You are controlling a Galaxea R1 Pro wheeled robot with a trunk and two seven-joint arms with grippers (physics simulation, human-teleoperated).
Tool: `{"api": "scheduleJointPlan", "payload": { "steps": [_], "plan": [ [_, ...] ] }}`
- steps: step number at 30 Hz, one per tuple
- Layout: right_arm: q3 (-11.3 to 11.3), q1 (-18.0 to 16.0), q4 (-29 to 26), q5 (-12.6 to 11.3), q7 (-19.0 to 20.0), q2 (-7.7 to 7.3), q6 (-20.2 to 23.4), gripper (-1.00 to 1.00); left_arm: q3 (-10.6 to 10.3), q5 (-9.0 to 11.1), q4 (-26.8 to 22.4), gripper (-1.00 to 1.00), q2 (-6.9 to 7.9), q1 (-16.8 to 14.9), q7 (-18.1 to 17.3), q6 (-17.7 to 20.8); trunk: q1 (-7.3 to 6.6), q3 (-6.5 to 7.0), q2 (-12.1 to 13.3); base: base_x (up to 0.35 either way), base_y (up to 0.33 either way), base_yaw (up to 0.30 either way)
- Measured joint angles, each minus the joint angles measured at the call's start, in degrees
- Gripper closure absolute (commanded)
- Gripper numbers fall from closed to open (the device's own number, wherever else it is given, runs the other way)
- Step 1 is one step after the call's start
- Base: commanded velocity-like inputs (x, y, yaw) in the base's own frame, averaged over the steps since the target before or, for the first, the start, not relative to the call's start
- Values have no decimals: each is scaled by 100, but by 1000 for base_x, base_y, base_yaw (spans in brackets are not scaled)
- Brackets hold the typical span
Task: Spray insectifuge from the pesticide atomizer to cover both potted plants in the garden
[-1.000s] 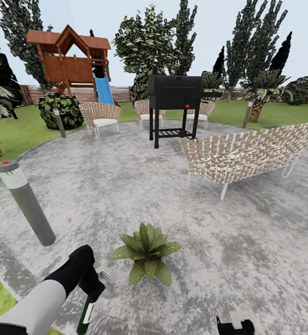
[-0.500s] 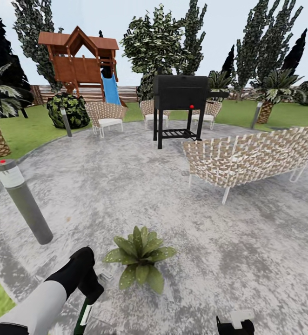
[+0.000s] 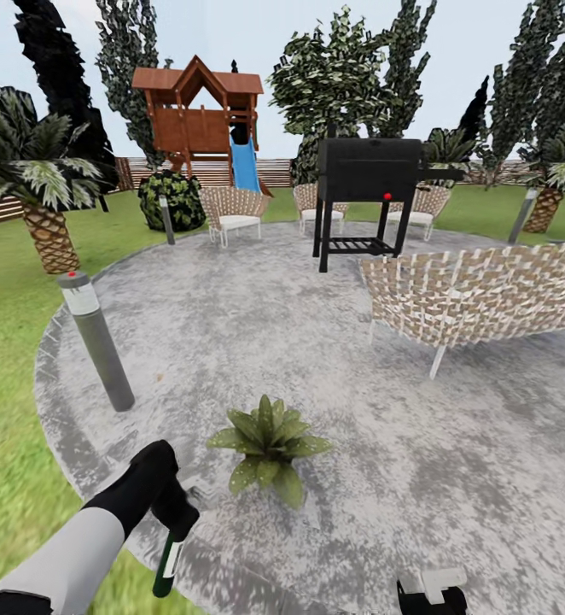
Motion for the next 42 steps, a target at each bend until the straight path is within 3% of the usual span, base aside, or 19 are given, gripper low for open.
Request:
{"api": "scheduleJointPlan", "payload": {
  "steps": [6, 12, 23, 42],
  "plan": [
    [-5, 1, 0, 0, 2, -9, 1, -100, -22, -53, -77, 100, 21, -34, -392, -18, 0, 0, 0, -235, -198, 101],
    [-1, 1, 14, 8, 9, -25, 1, -100, -24, -67, -194, 100, -5, -46, -456, -18, -1, 0, 0, -195, -202, 3],
    [0, 1, 6, 0, 9, -17, 1, -100, -25, -58, -373, 100, -56, -94, -479, 49, -5, 0, 0, 193, -218, 10],
    [5, 0, 7, 0, 7, 1, 1, -100, -25, -58, -407, 100, -77, -113, -479, 81, -3, 0, 0, 53, -262, 267]
  ]
}}
